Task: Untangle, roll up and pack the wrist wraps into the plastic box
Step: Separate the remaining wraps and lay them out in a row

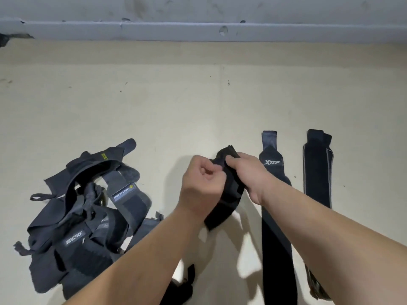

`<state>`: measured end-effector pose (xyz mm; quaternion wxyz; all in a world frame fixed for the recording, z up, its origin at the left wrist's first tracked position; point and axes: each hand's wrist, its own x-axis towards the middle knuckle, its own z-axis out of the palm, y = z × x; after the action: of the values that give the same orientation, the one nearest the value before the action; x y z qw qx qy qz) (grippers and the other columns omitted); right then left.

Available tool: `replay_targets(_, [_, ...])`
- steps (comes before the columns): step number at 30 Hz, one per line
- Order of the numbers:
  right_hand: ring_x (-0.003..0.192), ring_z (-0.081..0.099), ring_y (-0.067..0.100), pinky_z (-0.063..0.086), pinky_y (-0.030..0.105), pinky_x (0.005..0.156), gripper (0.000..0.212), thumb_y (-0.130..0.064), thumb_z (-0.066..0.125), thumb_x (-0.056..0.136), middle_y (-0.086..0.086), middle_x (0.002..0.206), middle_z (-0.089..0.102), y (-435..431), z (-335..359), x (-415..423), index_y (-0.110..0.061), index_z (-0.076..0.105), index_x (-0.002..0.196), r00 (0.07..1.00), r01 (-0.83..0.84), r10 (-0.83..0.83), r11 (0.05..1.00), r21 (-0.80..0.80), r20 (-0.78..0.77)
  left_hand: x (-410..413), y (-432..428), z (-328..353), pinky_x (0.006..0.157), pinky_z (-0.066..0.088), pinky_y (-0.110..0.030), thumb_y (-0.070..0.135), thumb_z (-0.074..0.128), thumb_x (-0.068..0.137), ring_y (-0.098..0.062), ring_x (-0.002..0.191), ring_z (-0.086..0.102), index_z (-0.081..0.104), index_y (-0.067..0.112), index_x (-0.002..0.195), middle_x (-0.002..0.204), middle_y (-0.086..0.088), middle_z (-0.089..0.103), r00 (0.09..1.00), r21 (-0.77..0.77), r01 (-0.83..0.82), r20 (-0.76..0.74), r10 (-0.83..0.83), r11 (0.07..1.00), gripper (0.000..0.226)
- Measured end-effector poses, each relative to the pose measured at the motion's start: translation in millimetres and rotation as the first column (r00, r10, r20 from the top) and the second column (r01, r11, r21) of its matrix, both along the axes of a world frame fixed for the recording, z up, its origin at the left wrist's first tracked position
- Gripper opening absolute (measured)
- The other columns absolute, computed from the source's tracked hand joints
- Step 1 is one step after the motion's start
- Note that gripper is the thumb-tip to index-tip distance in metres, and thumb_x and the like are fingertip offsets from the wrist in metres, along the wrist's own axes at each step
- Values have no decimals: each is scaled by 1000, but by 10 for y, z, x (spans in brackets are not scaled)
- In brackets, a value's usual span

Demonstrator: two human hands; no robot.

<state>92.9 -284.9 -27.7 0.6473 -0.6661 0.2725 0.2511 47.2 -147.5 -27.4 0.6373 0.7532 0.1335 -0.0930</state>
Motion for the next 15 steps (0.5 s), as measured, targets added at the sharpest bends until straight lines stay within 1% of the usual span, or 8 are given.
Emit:
replay_targets(2, [89, 73, 24, 55, 32, 73, 22, -22, 56, 106, 15, 111, 79, -93, 207, -39, -15, 73, 117, 997, -60, 57, 997, 55, 49, 55, 7, 159, 86, 52, -25, 30, 70, 73, 4, 98, 61, 57, 29, 108, 112, 7, 66, 990, 83, 138, -36, -135, 987, 38])
replay_targets(4, [93, 77, 23, 57, 32, 72, 21, -26, 55, 108, 10, 108, 81, -161, 403, -72, -20, 73, 116, 991, -105, 97, 991, 81, 97, 70, 9, 357, 88, 54, -22, 34, 80, 77, 3, 102, 61, 55, 30, 118, 120, 9, 61, 973, 122, 224, -75, -216, 967, 48])
replay_targets(7, [83, 74, 19, 55, 29, 70, 20, -29, 55, 107, 5, 98, 79, -261, 652, -167, -22, 74, 103, 976, -146, 139, 989, 26, 168, 54, 11, 624, 67, 54, -17, 27, 88, 83, -1, 75, 67, 59, 27, 118, 102, 5, 65, 964, 8, 242, -120, -239, 970, 45])
replay_targets(9, [84, 71, 21, 57, 36, 77, 21, -33, 59, 105, 14, 102, 77, -287, 782, -279, -20, 74, 98, 973, -121, 122, 993, -18, 197, 41, 9, 790, 64, 54, -18, 28, 90, 82, -1, 71, 72, 62, 23, 118, 94, 3, 71, 946, -81, 252, -190, -264, 964, 46])
replay_targets(11, [96, 75, 26, 60, 46, 94, 25, -41, 63, 103, 16, 112, 77, -275, 859, -400, -20, 76, 100, 975, -56, 54, 998, 2, 215, -25, 1, 953, 60, 54, -17, 25, 88, 85, -4, 69, 74, 66, 14, 109, 89, 2, 77, 918, -129, 286, -247, -310, 950, 35])
replay_targets(12, [105, 76, 27, 59, 47, 101, 26, -47, 65, 101, 13, 113, 79, -259, 908, -459, -24, 78, 103, 976, -10, 4, 1000, 26, 219, -74, -6, 1014, 58, 52, -17, 24, 86, 88, -5, 65, 72, 66, 11, 98, 81, 4, 75, 900, -105, 328, -268, -344, 939, 26])
replay_targets(14, [108, 76, 26, 58, 47, 103, 34, -60, 65, 97, 5, 110, 81, -223, 1016, -576, -29, 76, 107, 974, 97, -115, 990, 98, 194, -192, -25, 1087, 60, 47, -18, 28, 80, 93, -8, 63, 63, 59, 16, 81, 69, 9, 66, 878, -22, 397, -283, -386, 918, 26])
replay_targets(15, [104, 77, 25, 58, 45, 101, 41, -65, 62, 96, 4, 107, 81, -211, 1050, -641, -27, 75, 106, 974, 145, -167, 979, 142, 154, -248, -28, 1107, 62, 46, -20, 30, 76, 95, -9, 66, 62, 58, 17, 81, 71, 9, 65, 889, -10, 386, -265, -374, 923, 26])
